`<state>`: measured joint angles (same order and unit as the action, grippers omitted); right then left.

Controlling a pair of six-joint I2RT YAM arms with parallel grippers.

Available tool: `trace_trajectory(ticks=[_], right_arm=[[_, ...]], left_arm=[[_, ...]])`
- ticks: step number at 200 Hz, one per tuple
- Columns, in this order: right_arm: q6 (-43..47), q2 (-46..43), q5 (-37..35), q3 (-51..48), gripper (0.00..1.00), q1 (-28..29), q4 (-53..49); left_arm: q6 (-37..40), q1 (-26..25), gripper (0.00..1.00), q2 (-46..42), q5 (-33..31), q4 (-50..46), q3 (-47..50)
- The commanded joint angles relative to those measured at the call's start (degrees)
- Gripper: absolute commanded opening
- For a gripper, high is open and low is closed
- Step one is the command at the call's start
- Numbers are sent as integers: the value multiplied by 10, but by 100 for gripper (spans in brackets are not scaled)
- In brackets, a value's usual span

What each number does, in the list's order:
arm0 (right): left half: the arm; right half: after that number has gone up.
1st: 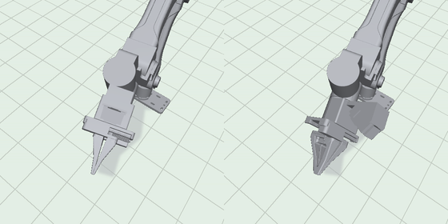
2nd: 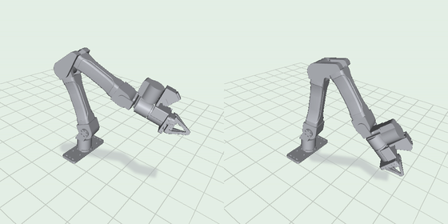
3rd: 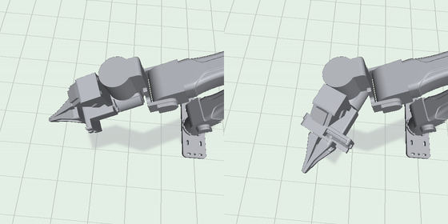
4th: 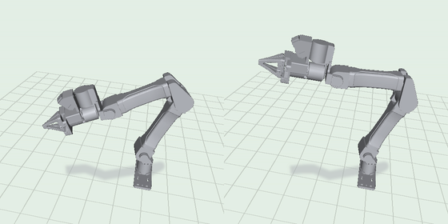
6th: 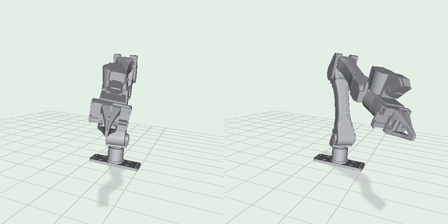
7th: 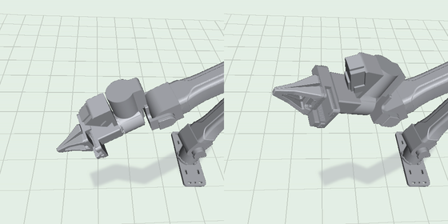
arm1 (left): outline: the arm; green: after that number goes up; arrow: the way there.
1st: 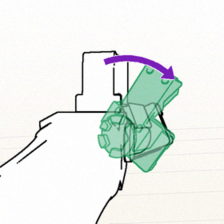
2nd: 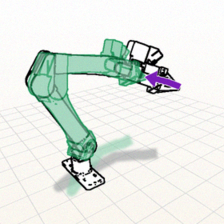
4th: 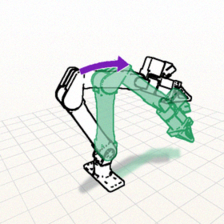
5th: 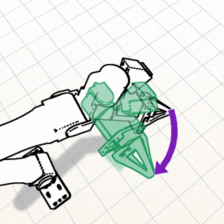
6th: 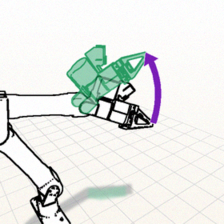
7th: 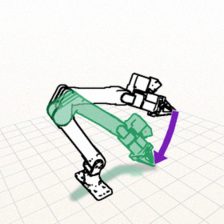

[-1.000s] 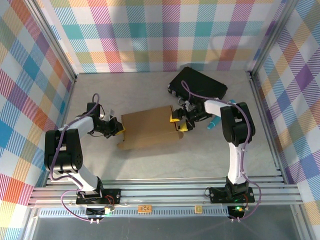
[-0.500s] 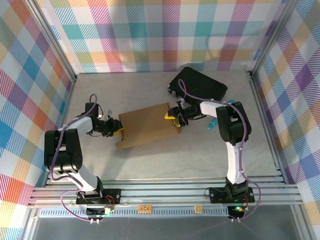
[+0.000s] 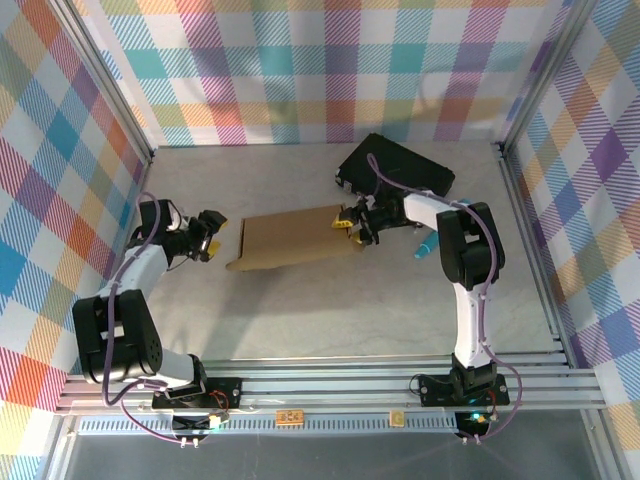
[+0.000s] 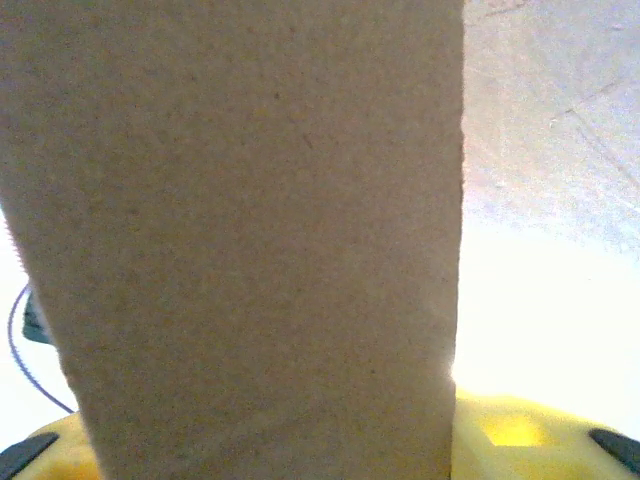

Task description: Fold the paper box

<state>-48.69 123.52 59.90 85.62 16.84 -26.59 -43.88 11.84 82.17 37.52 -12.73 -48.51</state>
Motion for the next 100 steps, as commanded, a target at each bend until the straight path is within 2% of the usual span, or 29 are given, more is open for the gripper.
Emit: trace_trajectory(ticks=[1, 28, 54, 100], right_arm=[[-22, 5, 44, 41, 43, -13, -91], [-4, 33, 52, 91, 42, -19, -180], [1, 57, 68, 111, 39, -20, -209], [21, 65, 66, 122, 38, -20, -244]], left_arm=[[-57, 6, 70, 15, 30, -27, 14], [-116, 4, 72, 20, 51, 58, 63], [-195, -13, 74, 41, 70, 178, 103], [-270, -17, 76, 54, 62, 232, 118]])
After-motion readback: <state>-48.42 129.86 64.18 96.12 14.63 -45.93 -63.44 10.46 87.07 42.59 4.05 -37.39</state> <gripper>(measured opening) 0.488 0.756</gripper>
